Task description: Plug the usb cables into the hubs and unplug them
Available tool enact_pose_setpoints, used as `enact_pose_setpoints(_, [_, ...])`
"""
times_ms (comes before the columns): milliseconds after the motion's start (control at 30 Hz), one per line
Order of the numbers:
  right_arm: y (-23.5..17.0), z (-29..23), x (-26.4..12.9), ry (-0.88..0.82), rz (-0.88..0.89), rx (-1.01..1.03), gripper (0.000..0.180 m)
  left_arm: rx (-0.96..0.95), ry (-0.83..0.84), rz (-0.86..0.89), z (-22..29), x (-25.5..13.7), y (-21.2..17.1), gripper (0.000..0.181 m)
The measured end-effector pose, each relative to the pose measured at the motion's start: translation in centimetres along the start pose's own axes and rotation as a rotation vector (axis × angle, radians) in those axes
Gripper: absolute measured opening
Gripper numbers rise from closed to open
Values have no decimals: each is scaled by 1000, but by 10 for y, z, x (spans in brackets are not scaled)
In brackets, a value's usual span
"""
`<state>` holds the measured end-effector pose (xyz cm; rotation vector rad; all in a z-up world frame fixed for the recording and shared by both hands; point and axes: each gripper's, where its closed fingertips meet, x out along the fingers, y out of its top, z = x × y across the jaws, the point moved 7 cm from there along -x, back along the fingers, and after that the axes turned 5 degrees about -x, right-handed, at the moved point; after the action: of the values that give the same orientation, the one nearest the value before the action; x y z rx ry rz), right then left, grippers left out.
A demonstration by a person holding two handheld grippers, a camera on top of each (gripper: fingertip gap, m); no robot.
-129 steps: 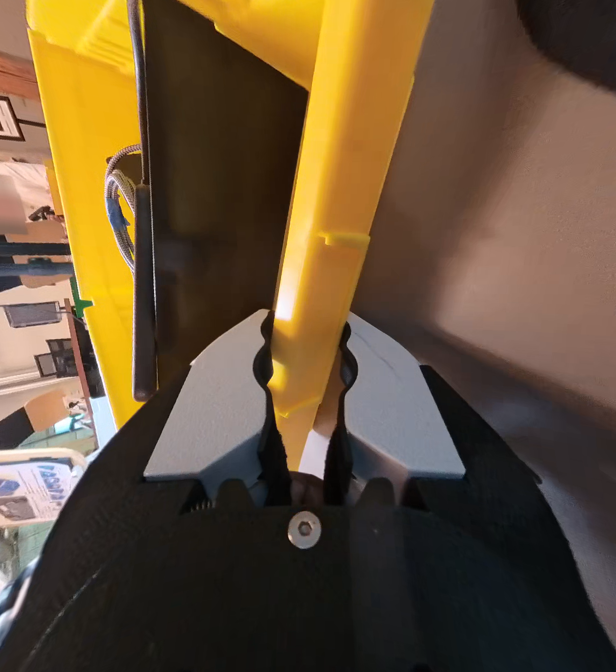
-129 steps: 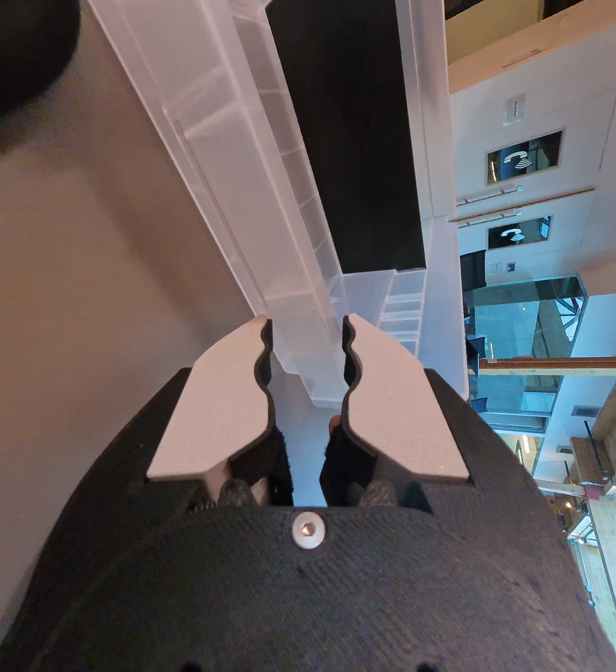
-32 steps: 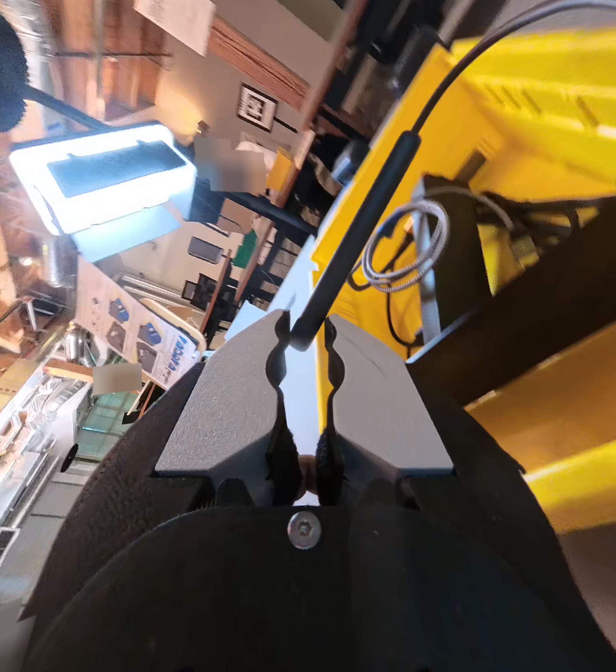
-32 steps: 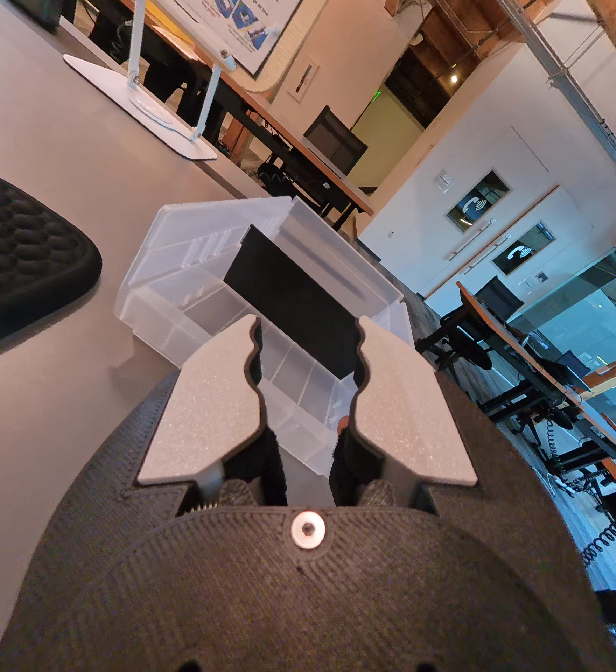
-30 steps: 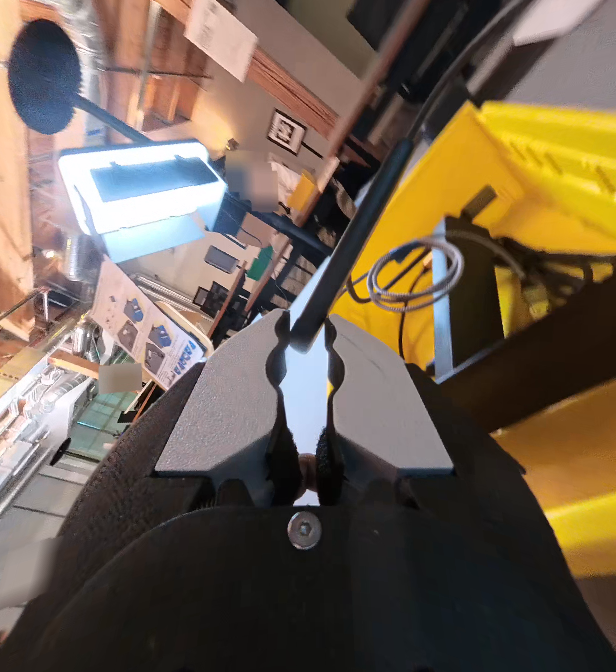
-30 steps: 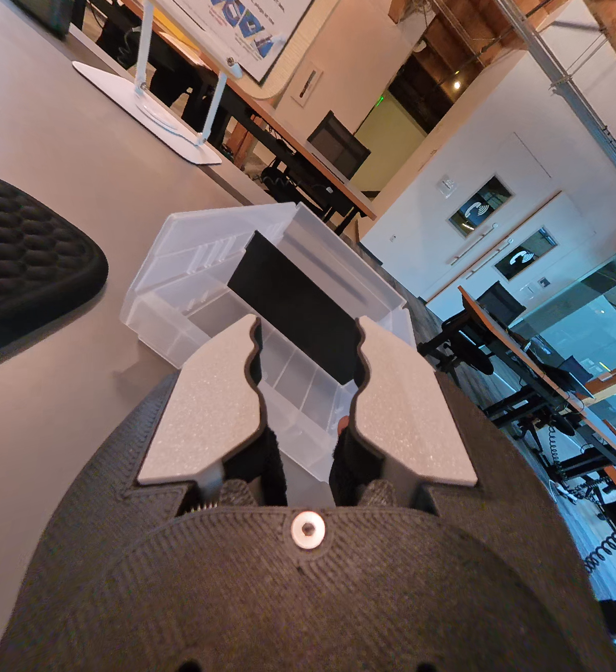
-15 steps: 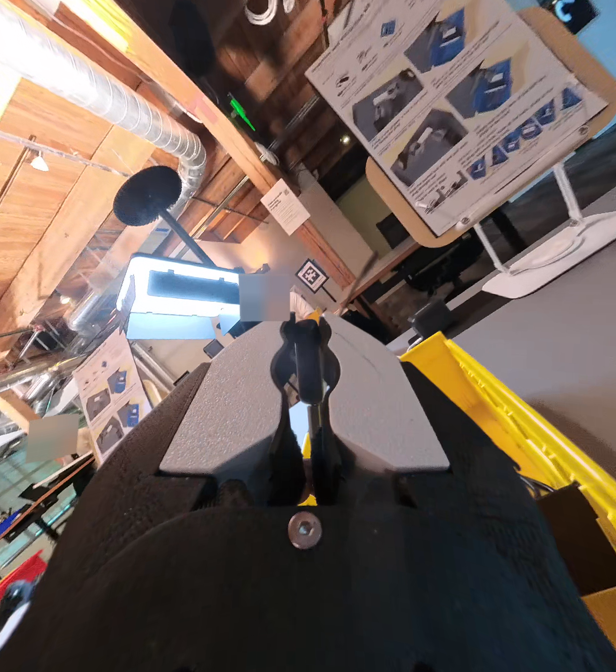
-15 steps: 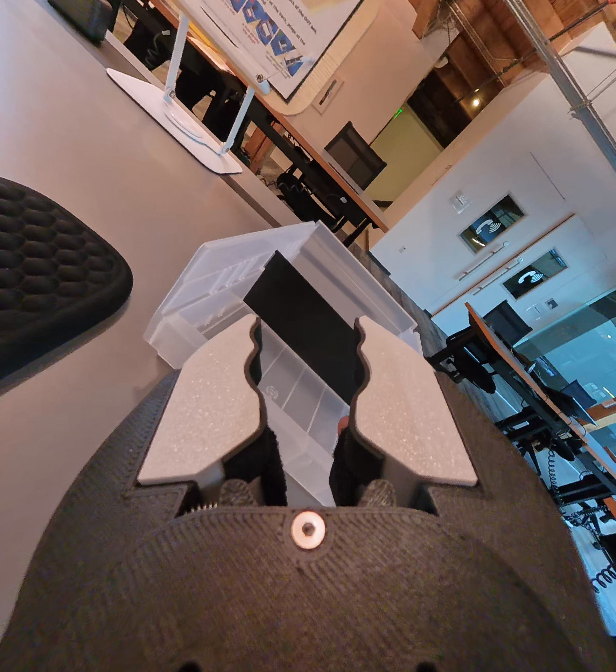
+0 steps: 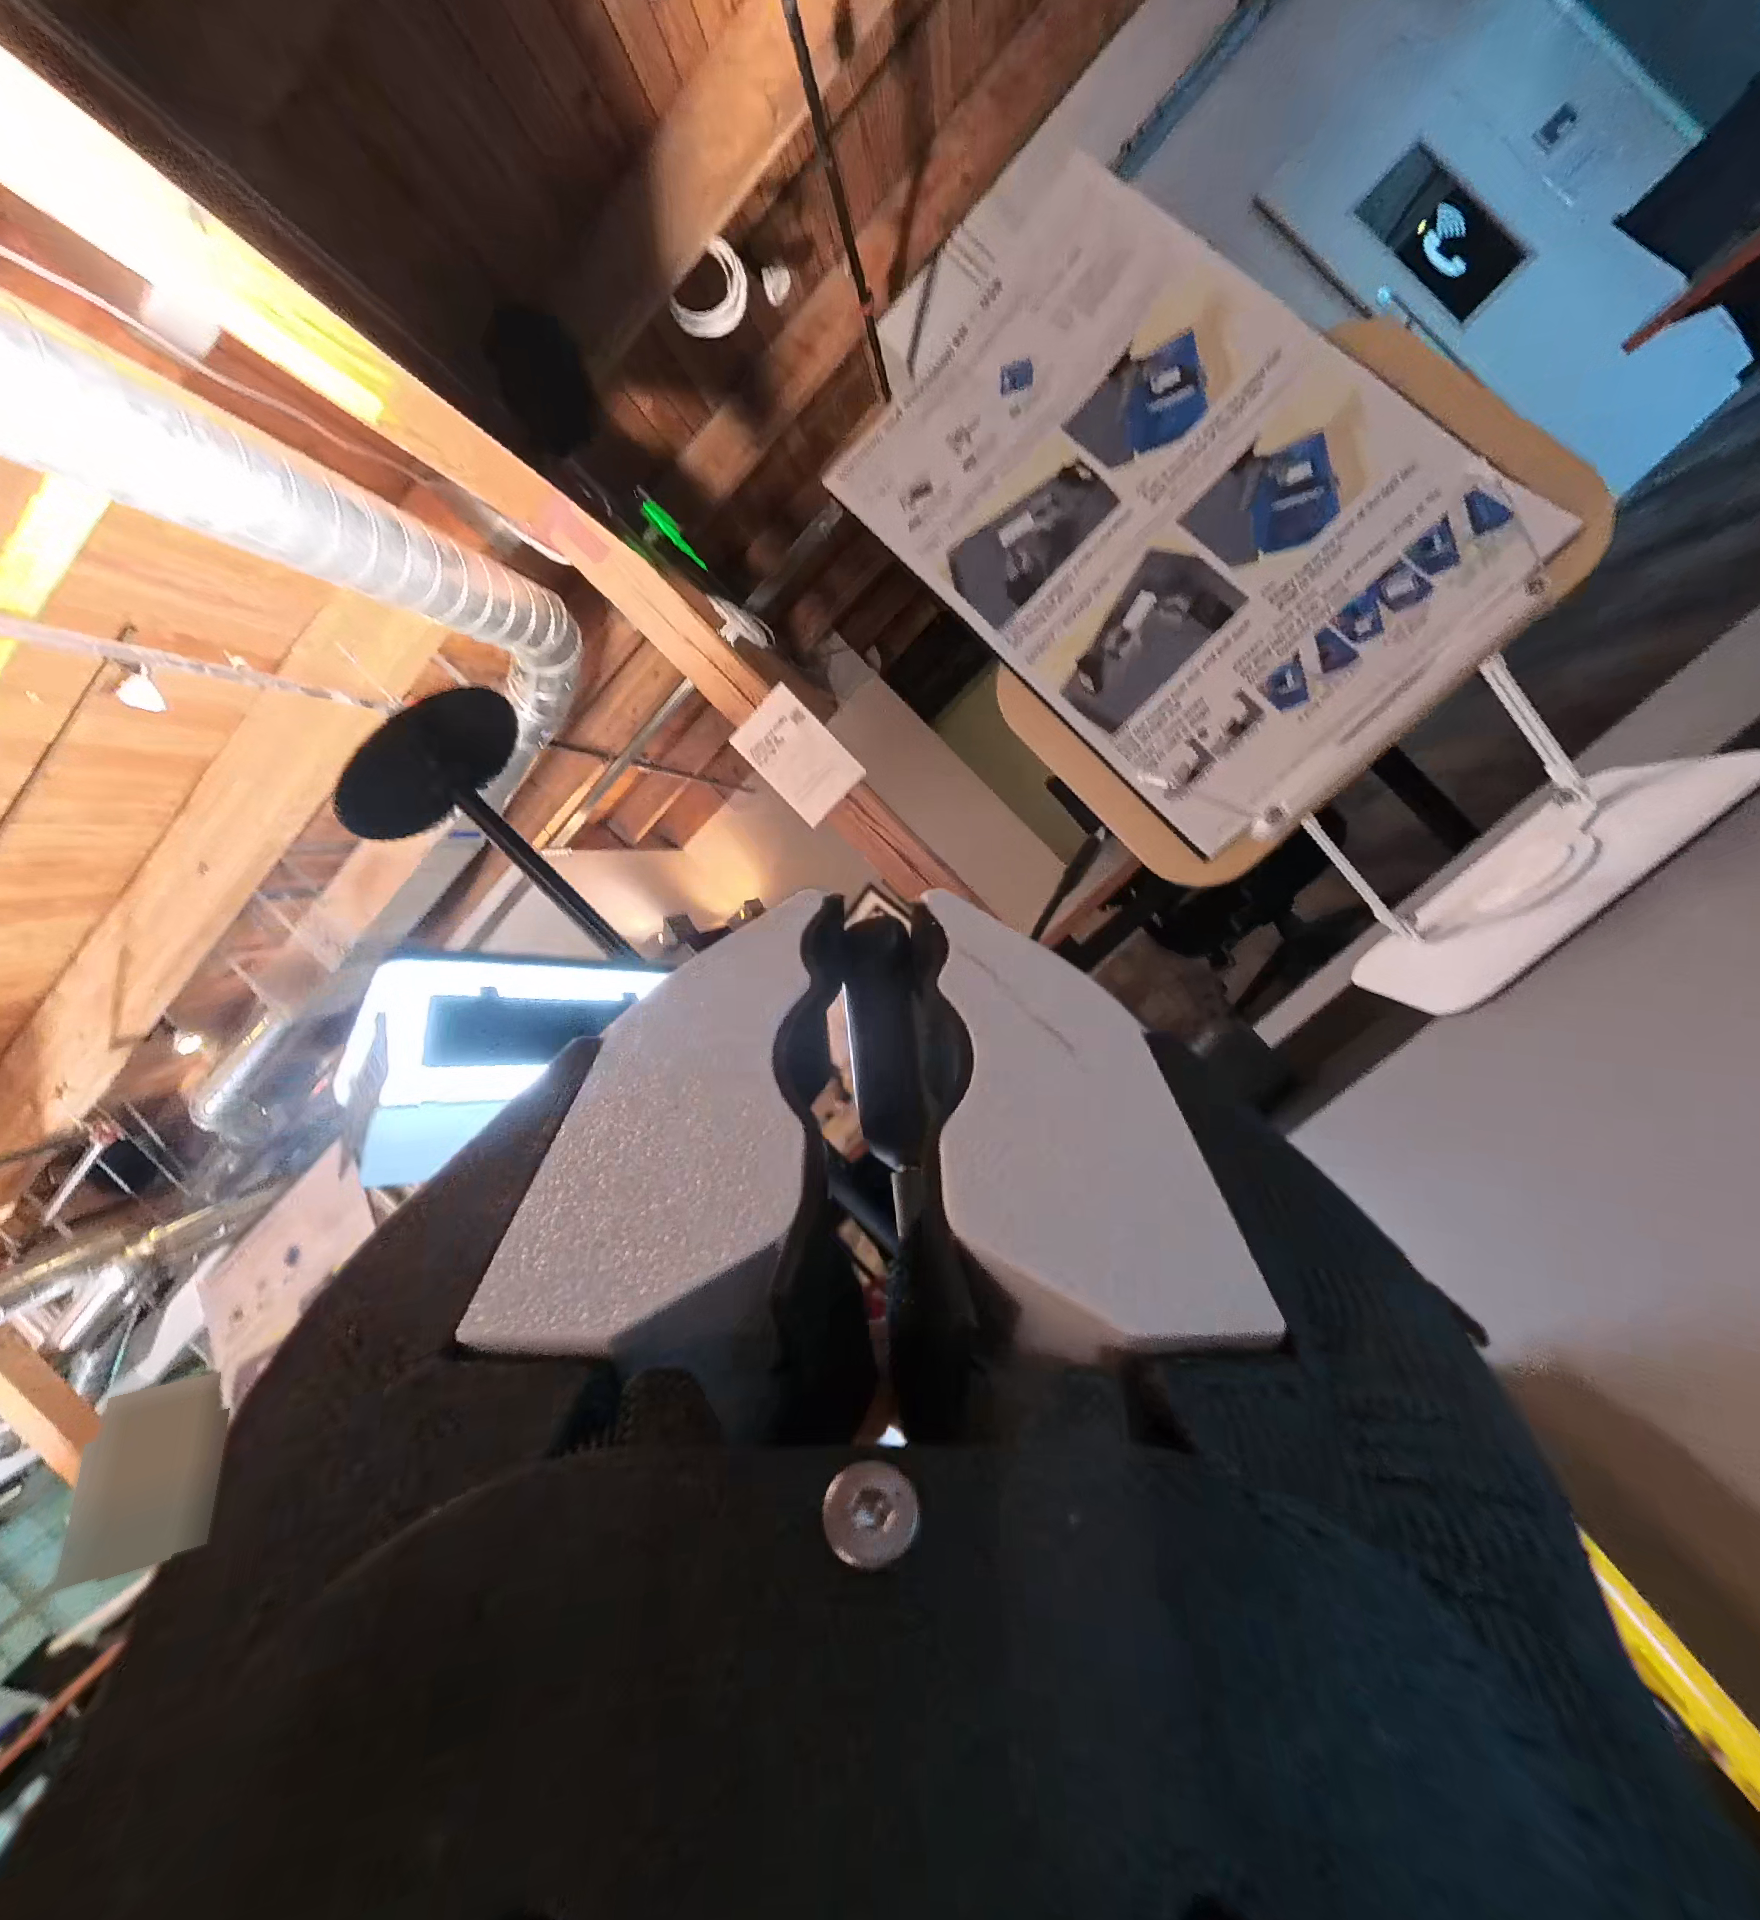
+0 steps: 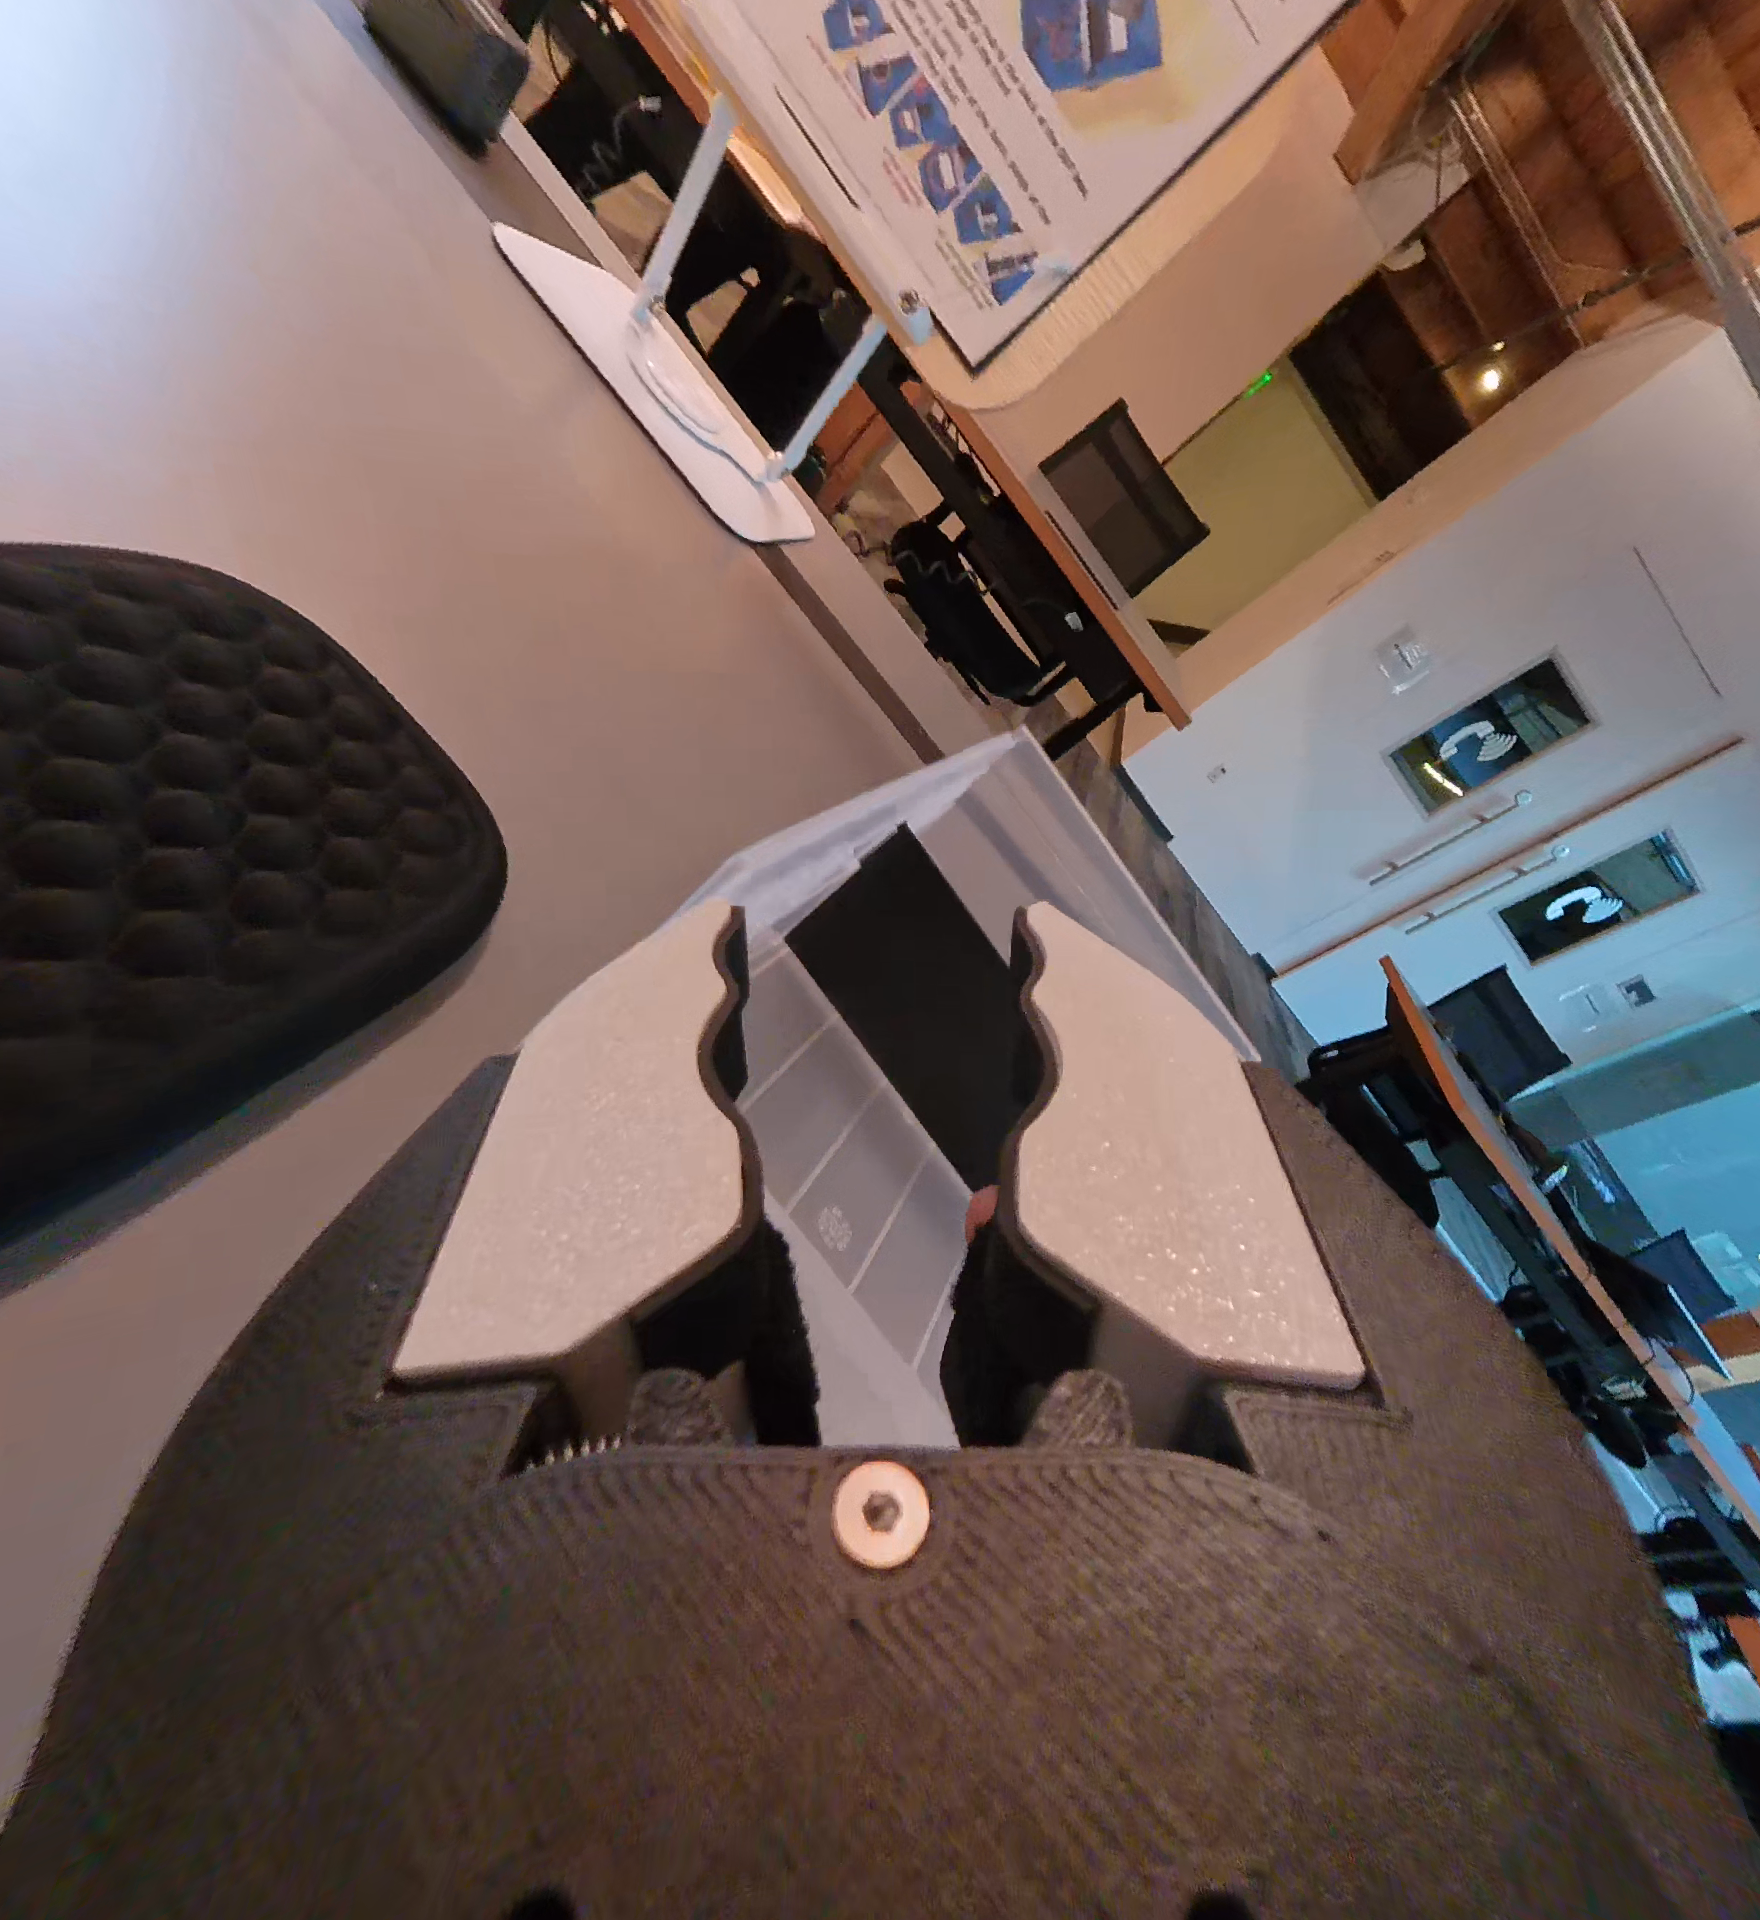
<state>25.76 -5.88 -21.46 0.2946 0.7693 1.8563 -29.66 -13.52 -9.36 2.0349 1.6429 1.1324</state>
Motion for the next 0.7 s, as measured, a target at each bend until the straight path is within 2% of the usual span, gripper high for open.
enact_pose_setpoints(200, [32,-4,5,23,147,-5,48,-6,20,152,-23,26,38,13])
enact_pose_setpoints(367, [88,-18,16,79,464,67,45,-53,2,278,-18,32,67,13])
enact_pose_setpoints(567, [178,-56,33,242,782,105,52,-92,-197,438,19,21,105,13])
enact_pose_setpoints(633, [203,-66,37,286,804,30,57,-55,-311,483,42,13,118,13])
enact_pose_setpoints(700, [223,-72,40,256,792,-84,59,3,-423,512,69,5,129,12])
